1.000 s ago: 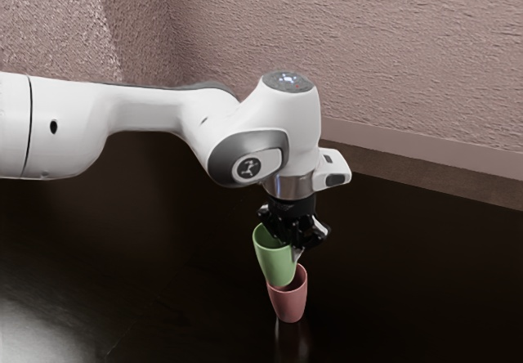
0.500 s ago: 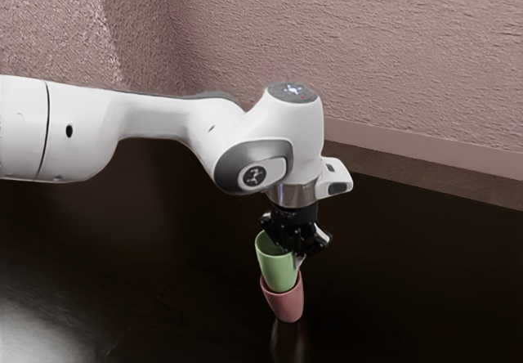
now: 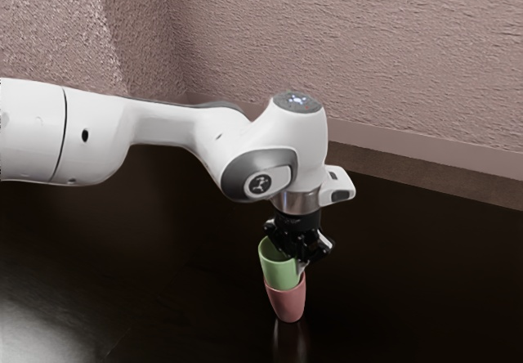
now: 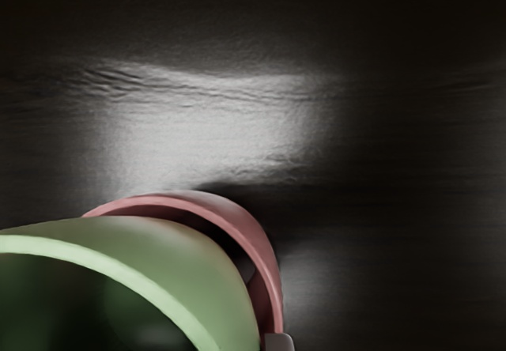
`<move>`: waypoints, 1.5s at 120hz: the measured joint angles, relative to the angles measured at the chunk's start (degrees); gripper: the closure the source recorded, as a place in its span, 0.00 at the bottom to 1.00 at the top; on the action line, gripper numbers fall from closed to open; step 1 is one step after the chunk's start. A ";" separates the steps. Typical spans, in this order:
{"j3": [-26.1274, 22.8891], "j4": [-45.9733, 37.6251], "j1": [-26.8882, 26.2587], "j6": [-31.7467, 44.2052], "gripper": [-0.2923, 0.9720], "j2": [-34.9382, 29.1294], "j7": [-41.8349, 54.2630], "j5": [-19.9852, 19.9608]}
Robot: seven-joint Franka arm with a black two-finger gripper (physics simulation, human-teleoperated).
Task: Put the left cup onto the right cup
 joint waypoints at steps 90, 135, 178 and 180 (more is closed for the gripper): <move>0.48 1.23 0.00 1.15 0.25 -0.31 0.49 0.23; 3.02 12.19 -0.14 -7.70 0.23 -2.48 0.91 1.38; 16.19 16.45 0.10 -17.32 0.23 -5.63 6.24 1.08; 16.77 16.72 0.20 -17.73 0.23 -5.67 6.67 1.02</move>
